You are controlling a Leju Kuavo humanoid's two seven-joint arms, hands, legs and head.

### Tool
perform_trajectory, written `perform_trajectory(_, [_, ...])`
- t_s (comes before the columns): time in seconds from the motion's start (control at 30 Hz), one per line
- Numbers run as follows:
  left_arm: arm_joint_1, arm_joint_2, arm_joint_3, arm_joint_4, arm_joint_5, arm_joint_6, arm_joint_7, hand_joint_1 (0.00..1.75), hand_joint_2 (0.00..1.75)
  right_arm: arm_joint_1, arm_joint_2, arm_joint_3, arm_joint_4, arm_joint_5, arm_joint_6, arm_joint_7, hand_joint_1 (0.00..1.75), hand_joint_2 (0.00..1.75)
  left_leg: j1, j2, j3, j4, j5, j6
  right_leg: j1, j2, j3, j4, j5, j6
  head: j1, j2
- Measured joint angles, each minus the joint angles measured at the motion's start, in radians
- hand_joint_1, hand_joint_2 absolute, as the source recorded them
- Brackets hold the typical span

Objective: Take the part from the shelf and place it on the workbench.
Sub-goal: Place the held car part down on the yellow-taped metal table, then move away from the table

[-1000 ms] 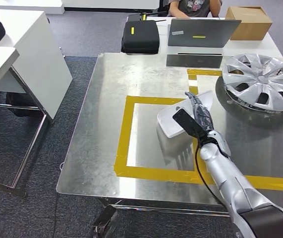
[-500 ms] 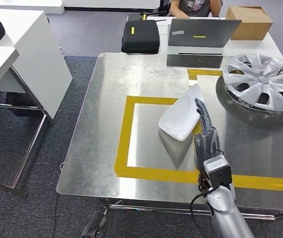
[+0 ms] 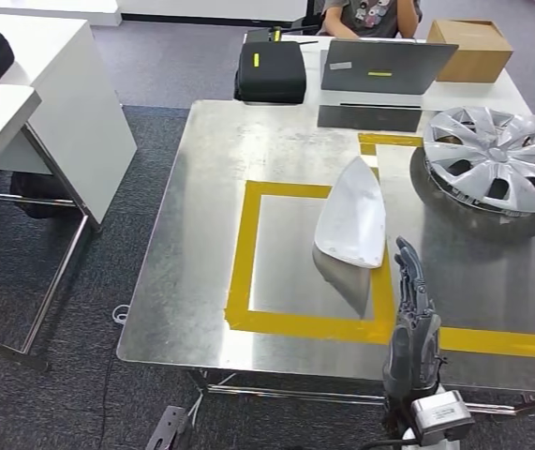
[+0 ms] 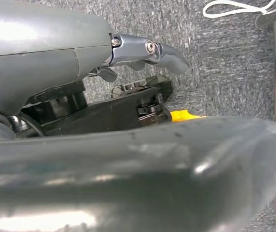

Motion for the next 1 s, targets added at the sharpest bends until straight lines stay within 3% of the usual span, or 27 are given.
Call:
perform_trajectory(0.1, [0.001, 0.0, 0.001, 0.0, 0.001, 0.0, 0.0, 0.0, 0.0, 0.007, 0.0, 0.0, -0.009, 0.0, 0.0, 0.0, 0.0, 0.0, 0.002, -0.001, -0.004, 0.013, -0.007, -0.011, -0.004, -0.003, 0.103, -0.182, 0.084, 0.003, 0.001, 0.0])
perform_trajectory(0.17, [0.001, 0.0, 0.002, 0.0, 0.003, 0.0, 0.0, 0.0, 0.0, 0.011, 0.0, 0.002, -0.014, 0.0, 0.0, 0.0, 0.0, 0.0, -0.001, -0.003, -0.013, 0.025, -0.01, -0.023, -0.003, -0.002, 0.143, -0.25, 0.092, -0.003, 0.003, 0.0])
perform_trajectory(0.27, [0.001, 0.001, 0.002, 0.0, 0.007, 0.0, -0.001, 0.0, 0.0, 0.018, 0.001, 0.005, -0.016, -0.003, -0.003, -0.001, 0.0, 0.0, -0.001, -0.004, -0.024, 0.038, -0.012, -0.04, -0.003, 0.0, 0.137, -0.257, 0.091, -0.024, 0.002, 0.0])
perform_trajectory(0.3, [0.001, 0.001, 0.002, 0.0, 0.008, 0.0, -0.001, 0.0, 0.0, 0.019, 0.002, 0.006, -0.017, -0.006, -0.004, -0.002, 0.0, 0.0, 0.0, -0.005, -0.031, 0.052, -0.028, -0.046, -0.004, -0.001, 0.133, -0.259, 0.095, -0.031, 0.001, 0.0])
perform_trajectory(0.33, [0.001, 0.001, 0.002, 0.0, 0.008, 0.0, -0.001, 0.0, 0.0, 0.02, 0.003, 0.006, -0.018, -0.008, -0.005, -0.003, 0.0, 0.0, 0.002, -0.005, -0.043, 0.084, -0.056, -0.052, -0.006, -0.003, 0.129, -0.262, 0.1, -0.039, -0.001, 0.0])
perform_trajectory(0.4, [0.001, 0.001, 0.002, 0.0, 0.008, 0.0, -0.002, 0.0, 0.0, 0.023, 0.004, 0.008, -0.02, -0.012, -0.007, -0.004, 0.0, 0.0, 0.007, -0.005, -0.085, 0.202, -0.137, -0.063, -0.004, -0.005, 0.114, -0.263, 0.111, -0.049, -0.003, 0.0])
perform_trajectory(0.43, [0.002, 0.001, 0.002, 0.0, 0.009, 0.0, -0.002, 0.0, 0.0, 0.025, 0.005, 0.008, -0.021, -0.013, -0.009, -0.005, 0.0, 0.0, 0.01, -0.005, -0.104, 0.261, -0.168, -0.067, -0.002, -0.006, 0.106, -0.262, 0.116, -0.051, -0.004, 0.0])
perform_trajectory(0.47, [0.002, 0.001, 0.002, 0.0, 0.01, 0.0, -0.002, 0.0, 0.0, 0.027, 0.005, 0.008, -0.021, -0.015, -0.01, -0.005, 0.0, 0.0, 0.012, -0.005, -0.112, 0.296, -0.18, -0.068, -0.001, -0.006, 0.097, -0.262, 0.123, -0.052, -0.003, 0.0])
perform_trajectory(0.5, [0.002, 0.001, 0.002, 0.0, 0.011, 0.0, -0.003, 0.0, 0.0, 0.029, 0.005, 0.008, -0.021, -0.017, -0.012, -0.005, 0.0, 0.0, 0.013, -0.005, -0.102, 0.294, -0.171, -0.068, 0.0, -0.006, 0.089, -0.262, 0.129, -0.052, -0.003, 0.0])
perform_trajectory(0.53, [0.002, 0.001, 0.002, 0.0, 0.013, 0.001, -0.003, 0.0, 0.0, 0.03, 0.005, 0.008, -0.021, -0.018, -0.013, -0.005, 0.0, 0.0, 0.013, -0.005, -0.073, 0.253, -0.145, -0.065, 0.001, -0.006, 0.081, -0.262, 0.136, -0.05, -0.004, 0.0])
perform_trajectory(0.63, [0.0, 0.002, 0.002, 0.0, 0.014, 0.001, -0.004, 0.0, 0.0, 0.031, 0.007, 0.009, -0.024, -0.019, -0.015, -0.005, 0.0, 0.0, 0.007, -0.005, 0.05, 0.048, -0.074, -0.051, 0.003, -0.004, 0.066, -0.263, 0.159, -0.04, -0.003, 0.0])
perform_trajectory(0.7, [0.0, 0.002, 0.002, 0.0, 0.014, 0.002, -0.005, 0.0, 0.0, 0.031, 0.008, 0.01, -0.026, -0.019, -0.016, -0.005, 0.0, 0.0, 0.0, -0.006, 0.072, -0.003, -0.065, -0.044, 0.001, -0.006, 0.064, -0.268, 0.175, -0.028, -0.004, 0.0])
perform_trajectory(0.77, [0.001, 0.002, 0.002, 0.0, 0.015, 0.002, -0.006, 0.0, 0.0, 0.031, 0.009, 0.012, -0.027, -0.02, -0.018, -0.005, 0.0, 0.0, -0.002, -0.005, 0.058, -0.009, -0.045, -0.034, -0.002, -0.007, 0.062, -0.275, 0.188, -0.016, -0.007, 0.0])
perform_trajectory(0.8, [0.001, 0.002, 0.002, 0.0, 0.015, 0.002, -0.006, 0.0, 0.0, 0.032, 0.009, 0.012, -0.028, -0.02, -0.019, -0.005, 0.0, 0.0, 0.0, -0.004, 0.048, -0.012, -0.032, -0.026, -0.002, -0.006, 0.054, -0.27, 0.175, -0.012, -0.006, 0.0])
perform_trajectory(0.83, [0.001, 0.002, 0.002, 0.0, 0.015, 0.002, -0.007, 0.0, 0.0, 0.032, 0.009, 0.013, -0.028, -0.02, -0.019, -0.005, 0.0, 0.0, 0.002, -0.002, 0.036, -0.017, -0.019, -0.019, -0.001, -0.004, 0.043, -0.249, 0.144, -0.008, -0.005, 0.0])
perform_trajectory(0.93, [0.002, 0.001, 0.002, 0.0, 0.015, 0.002, -0.007, 0.0, 0.0, 0.033, 0.009, 0.014, -0.029, -0.02, -0.02, -0.005, 0.0, 0.0, 0.001, 0.002, -0.007, -0.017, 0.016, -0.008, 0.0, -0.003, 0.002, -0.084, 0.003, -0.004, -0.001, 0.0])
perform_trajectory(0.97, [0.003, 0.0, 0.002, 0.0, 0.016, 0.002, -0.008, 0.0, 0.0, 0.033, 0.008, 0.014, -0.029, -0.021, -0.021, -0.005, 0.0, 0.0, -0.001, 0.002, -0.022, -0.015, 0.027, -0.008, 0.001, -0.003, -0.001, -0.032, -0.015, -0.003, 0.0, 0.0])
perform_trajectory(1.0, [0.003, 0.0, 0.002, 0.0, 0.016, 0.002, -0.008, 0.0, 0.0, 0.033, 0.009, 0.014, -0.029, -0.021, -0.021, -0.004, 0.0, 0.0, -0.002, 0.003, -0.038, -0.011, 0.037, -0.008, 0.002, -0.003, 0.009, -0.007, -0.009, -0.003, 0.0, 0.0])
